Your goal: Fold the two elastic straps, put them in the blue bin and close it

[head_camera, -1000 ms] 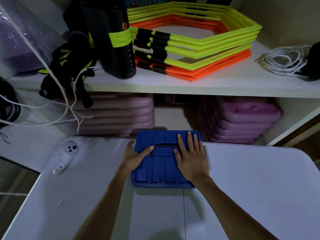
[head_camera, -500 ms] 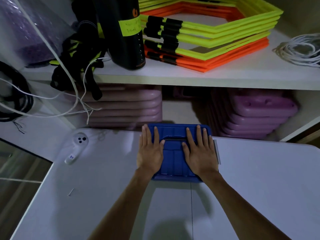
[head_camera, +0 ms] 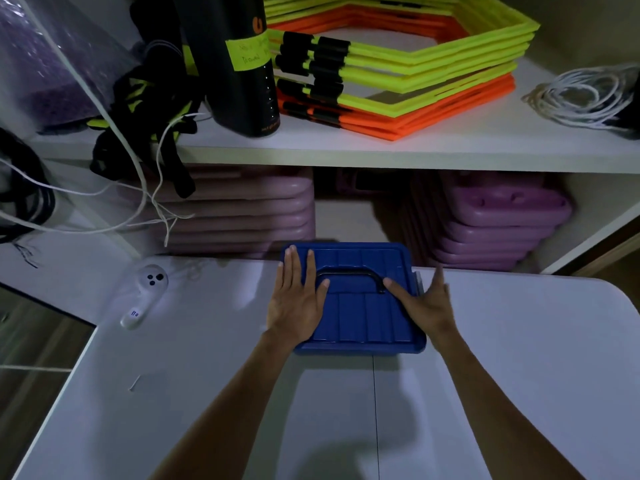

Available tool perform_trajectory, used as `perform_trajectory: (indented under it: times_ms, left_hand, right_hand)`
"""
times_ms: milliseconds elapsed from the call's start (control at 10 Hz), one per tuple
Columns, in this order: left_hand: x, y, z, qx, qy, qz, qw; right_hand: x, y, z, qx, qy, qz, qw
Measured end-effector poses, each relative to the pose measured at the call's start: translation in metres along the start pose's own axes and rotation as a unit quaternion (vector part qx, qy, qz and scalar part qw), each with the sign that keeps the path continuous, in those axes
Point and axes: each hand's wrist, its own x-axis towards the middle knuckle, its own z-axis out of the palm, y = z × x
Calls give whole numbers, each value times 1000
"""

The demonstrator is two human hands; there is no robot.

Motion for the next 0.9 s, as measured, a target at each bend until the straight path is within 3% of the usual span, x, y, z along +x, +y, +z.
perform_trajectory:
  times_ms: [100,300,400,500,600,700,800,900]
  left_hand:
    - [0,0,1,-4,4,12,1000]
    - [1,0,2,0,5,19,1000]
    - [0,1,2,-1,7,17,1000]
    - [0,1,1,-3,3,16,1000]
    - [0,0,0,-2,-14,24,1000]
    - [-1,-2,-3,1,-24,37,999]
    - [-2,-6,-7,-63,-16,54,996]
    - [-12,3,-10,-112,11,82,990]
  right_hand:
    - [-3,-2,7,98,-48,-5,994]
    - [-6,-4,26,-83,33,-123,988]
    - [-10,3,41,-261,107,-215,935]
    - [-9,6,45,-346,124,-231,901]
    - [-8,5,47,-403,94,-292,862]
    - [-8,2,50,-428,54,-312,847]
    - [-6,-5,47,-451,15,-268,851]
    - [-12,-13,39,-354,-59,-239,902]
